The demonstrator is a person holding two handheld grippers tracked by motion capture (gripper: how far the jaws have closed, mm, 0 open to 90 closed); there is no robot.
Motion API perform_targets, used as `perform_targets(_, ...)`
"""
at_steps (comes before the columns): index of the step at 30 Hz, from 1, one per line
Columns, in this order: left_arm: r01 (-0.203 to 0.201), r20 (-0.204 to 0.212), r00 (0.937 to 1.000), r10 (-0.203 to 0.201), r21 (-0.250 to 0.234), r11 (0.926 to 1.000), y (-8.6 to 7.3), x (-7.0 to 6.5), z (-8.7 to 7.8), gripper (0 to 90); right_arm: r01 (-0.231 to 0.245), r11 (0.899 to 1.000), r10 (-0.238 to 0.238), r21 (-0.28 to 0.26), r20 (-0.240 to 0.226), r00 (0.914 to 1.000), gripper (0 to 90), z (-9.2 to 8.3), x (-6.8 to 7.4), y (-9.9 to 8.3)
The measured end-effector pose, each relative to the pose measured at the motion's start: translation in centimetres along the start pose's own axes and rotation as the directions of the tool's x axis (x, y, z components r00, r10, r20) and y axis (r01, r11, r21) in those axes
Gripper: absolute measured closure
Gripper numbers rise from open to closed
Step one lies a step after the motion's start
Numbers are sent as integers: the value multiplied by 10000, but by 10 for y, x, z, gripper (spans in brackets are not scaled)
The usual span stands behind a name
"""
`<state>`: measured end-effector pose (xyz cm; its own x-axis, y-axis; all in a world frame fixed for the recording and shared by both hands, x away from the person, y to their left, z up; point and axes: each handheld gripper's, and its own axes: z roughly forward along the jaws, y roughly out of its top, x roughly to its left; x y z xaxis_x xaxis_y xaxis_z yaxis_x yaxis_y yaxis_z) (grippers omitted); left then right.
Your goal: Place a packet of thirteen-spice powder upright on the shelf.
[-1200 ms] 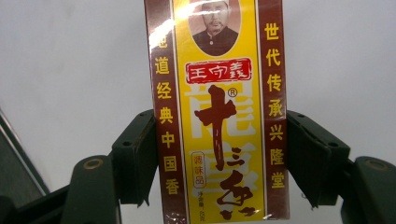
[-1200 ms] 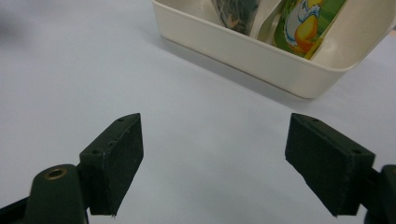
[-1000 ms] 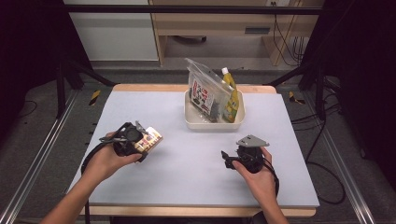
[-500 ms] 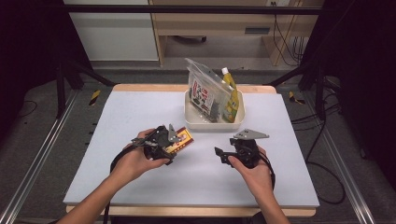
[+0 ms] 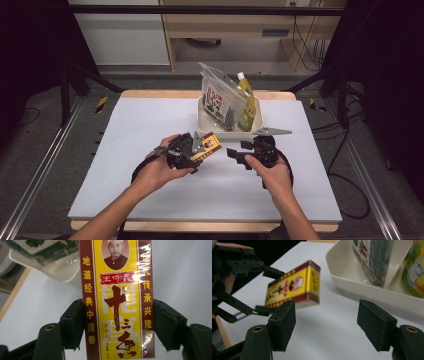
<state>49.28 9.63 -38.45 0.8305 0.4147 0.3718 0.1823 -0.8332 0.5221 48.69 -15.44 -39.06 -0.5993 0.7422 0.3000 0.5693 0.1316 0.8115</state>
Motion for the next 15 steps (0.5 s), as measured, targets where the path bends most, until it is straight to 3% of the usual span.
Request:
perform_targets(9, -165, -234, 9996, 144, -917, 9957, 8, -7, -5, 317, 223, 9996, -211, 165, -716, 9972, 317, -1, 8, 26)
perform_targets(15, -186, -199, 9997, 161, -1320, 9911, 9, -10, -6, 317, 9, 9996, 17, 292, -920, 9958, 323, 2, 5, 33)
